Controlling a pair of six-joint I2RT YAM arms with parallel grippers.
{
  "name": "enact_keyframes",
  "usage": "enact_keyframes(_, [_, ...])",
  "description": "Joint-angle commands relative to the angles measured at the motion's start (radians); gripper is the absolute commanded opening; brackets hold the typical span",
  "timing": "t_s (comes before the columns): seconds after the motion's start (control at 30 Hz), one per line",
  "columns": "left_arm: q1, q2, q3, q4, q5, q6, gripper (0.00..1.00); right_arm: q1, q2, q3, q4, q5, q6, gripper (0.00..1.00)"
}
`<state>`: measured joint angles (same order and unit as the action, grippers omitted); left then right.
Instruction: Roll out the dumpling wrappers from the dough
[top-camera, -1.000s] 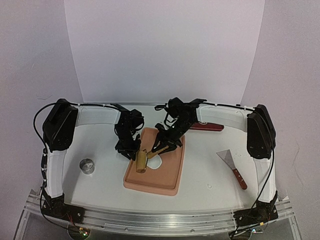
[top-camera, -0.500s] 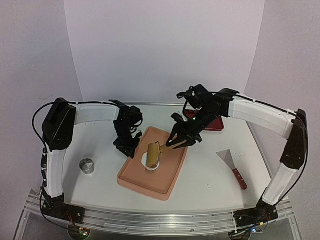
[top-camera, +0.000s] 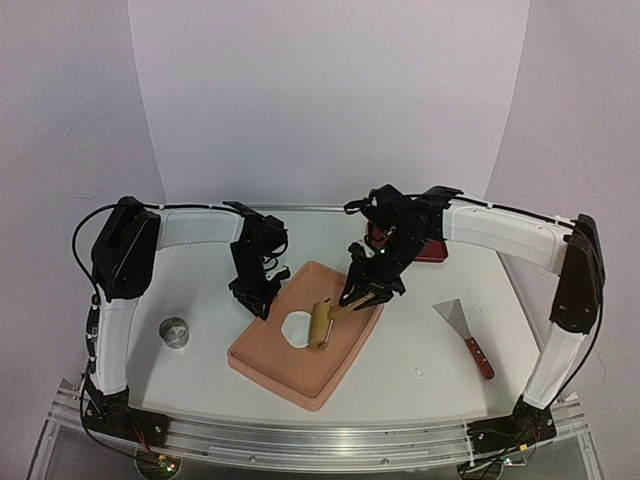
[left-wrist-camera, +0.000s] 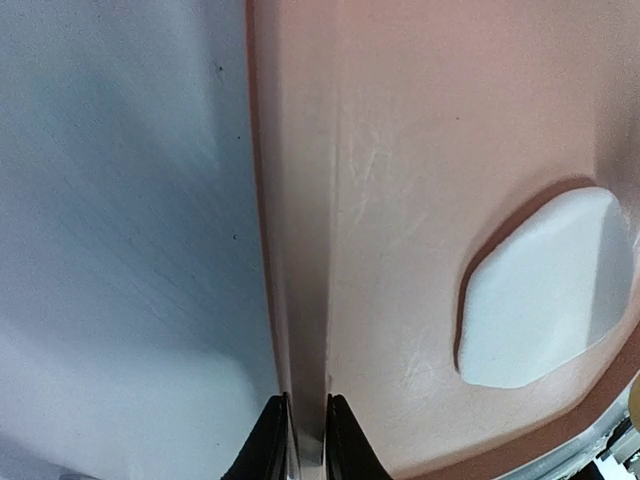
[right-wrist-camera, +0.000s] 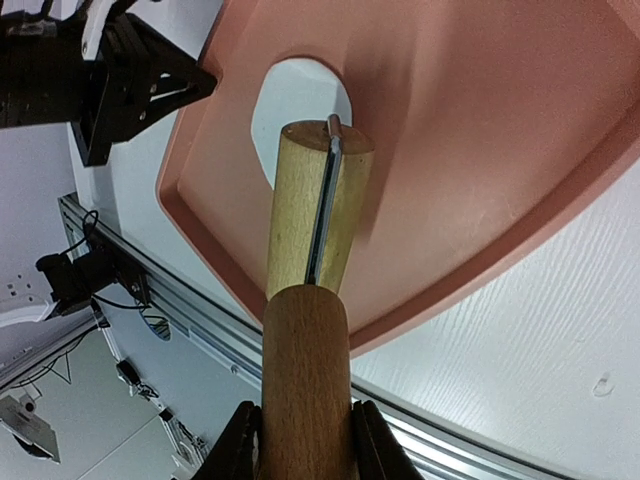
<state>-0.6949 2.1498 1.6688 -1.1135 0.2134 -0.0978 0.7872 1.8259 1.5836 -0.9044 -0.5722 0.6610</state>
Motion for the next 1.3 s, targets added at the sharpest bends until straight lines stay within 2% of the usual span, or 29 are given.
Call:
enact_keyframes(0.0, [0.000,0.002,0.035,-0.012,-0.013,0.021,0.15,0.006,0.079,0.127,0.021,-0.004,0.014,0.00])
enact_keyframes(0.23, [-0.001,-0.005,0.025,-0.009,-0.019,0.003,0.16,0.006,0.187,0.192,0.005,-0.021,0.001,0.00])
enact_keyframes(0.47, [0.000,-0.058,0.054,-0.041,-0.003,-0.068,0.46,0.006,0.176,0.108,-0.006,-0.019,-0.032,0.00])
enact_keyframes(0.6, [-0.002,-0.134,-0.017,-0.018,0.021,-0.141,0.52,0.004,0.179,0.073,-0.005,-0.013,-0.041,0.00])
enact_keyframes(0.83, [-0.008,-0.246,-0.211,0.065,0.103,-0.216,0.49,0.000,0.179,0.026,-0.005,0.004,-0.045,0.00])
enact_keyframes(0.97, [-0.023,-0.259,-0.261,0.109,0.135,-0.244,0.45,-0.004,0.179,0.010,-0.004,0.005,-0.048,0.00])
enact_keyframes(1.13, [-0.028,-0.234,-0.277,0.112,0.086,-0.264,0.37,-0.008,0.174,0.001,-0.005,0.009,-0.046,0.00])
enact_keyframes(1.27, [-0.029,-0.236,-0.289,0.104,0.037,-0.272,0.37,-0.008,0.164,-0.015,-0.005,0.012,-0.045,0.00])
